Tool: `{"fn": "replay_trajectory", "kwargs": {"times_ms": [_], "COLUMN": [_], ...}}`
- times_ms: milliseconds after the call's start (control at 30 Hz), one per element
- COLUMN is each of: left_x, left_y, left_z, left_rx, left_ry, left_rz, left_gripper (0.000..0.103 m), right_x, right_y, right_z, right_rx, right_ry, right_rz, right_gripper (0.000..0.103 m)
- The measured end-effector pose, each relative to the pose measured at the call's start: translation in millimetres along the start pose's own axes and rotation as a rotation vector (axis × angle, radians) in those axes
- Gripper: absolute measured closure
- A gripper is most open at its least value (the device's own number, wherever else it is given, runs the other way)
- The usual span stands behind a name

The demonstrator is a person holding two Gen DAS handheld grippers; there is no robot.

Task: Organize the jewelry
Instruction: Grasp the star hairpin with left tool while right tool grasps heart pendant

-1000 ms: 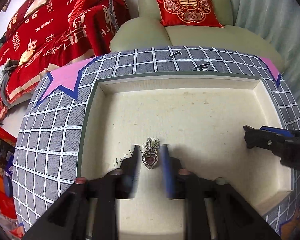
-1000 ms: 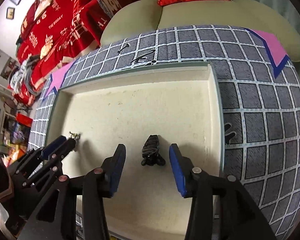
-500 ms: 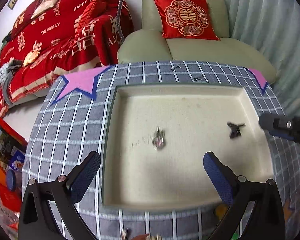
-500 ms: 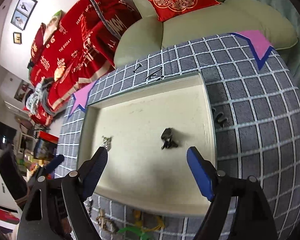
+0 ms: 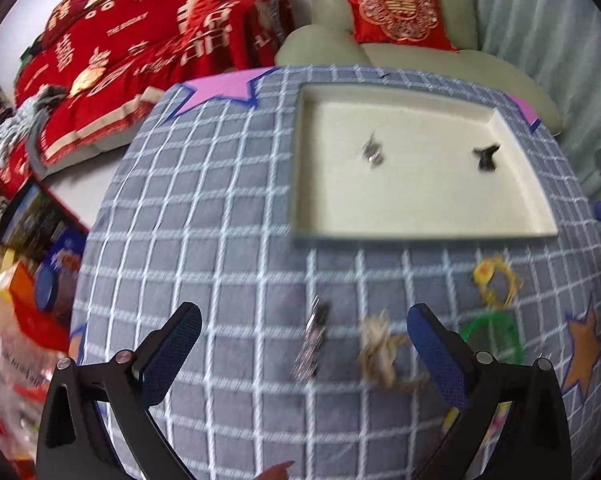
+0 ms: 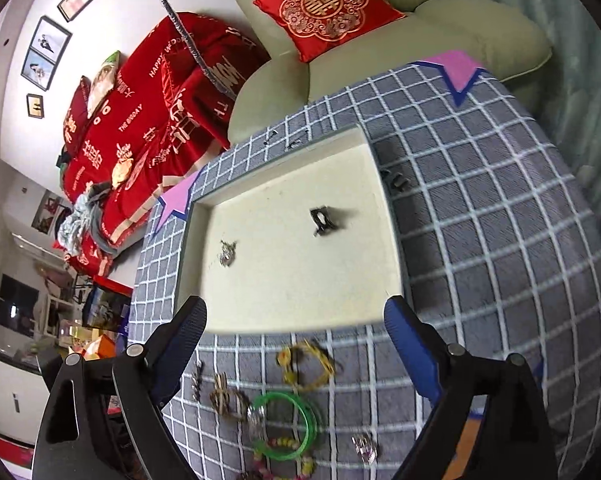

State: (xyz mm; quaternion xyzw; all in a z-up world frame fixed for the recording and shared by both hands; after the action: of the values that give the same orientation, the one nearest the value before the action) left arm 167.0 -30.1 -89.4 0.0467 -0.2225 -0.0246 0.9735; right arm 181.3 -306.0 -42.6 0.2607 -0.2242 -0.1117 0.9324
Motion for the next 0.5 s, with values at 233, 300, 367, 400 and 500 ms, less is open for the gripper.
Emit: {"fn": "replay_trajectory", "kwargs": {"times_ms": [233, 300, 367, 400, 500], "left_x": [-35.6, -41.0, -46.0, -48.2, -53.2], "left_y": [18.9, 21.3, 22.0, 21.6, 21.9], "left_z": [-6.4, -10.2, -14.2, -16.7, -21.1], "left_rx": [0.019, 0.020, 0.021, 0.021, 0.015], "left_ry": [0.066, 0.078, 0.088, 0.095, 0.103], "left_rz": [0.033, 0.030, 0.022, 0.016, 0.017], "left_gripper": [0.000, 0.000, 0.000, 0.000, 0.000], "right_x": [-42.3, -54.9, -66.6, -72.8, -89.5], "right_y": [-13.9, -17.9, -22.9, -24.9, -31.1], "right_z": [2.7, 1.6, -0.7, -1.2, -2.9], "right_rx": [-0.049, -0.075, -0.103, -0.118, -0.177], "right_ry": [0.114, 0.144, 0.170, 0.179, 0.205], "right_rz": [-0.025, -0.028, -0.032, -0.032, -0.026], "right_gripper": [0.011, 0.011, 0.011, 0.011, 0.011]}}
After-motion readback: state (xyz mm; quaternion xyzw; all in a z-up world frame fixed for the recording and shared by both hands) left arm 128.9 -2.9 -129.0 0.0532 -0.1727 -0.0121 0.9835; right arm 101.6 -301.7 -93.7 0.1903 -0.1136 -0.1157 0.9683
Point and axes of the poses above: each gripper's, at about its wrist camera, not at the fingertips, and z roughly against the way its jaws point, y to its left, x to its top, the point moved 2 cm from there along -z, roughly the way its jaws point, and after that the axes turned 3 degrees about x, right-handed, at the moved point
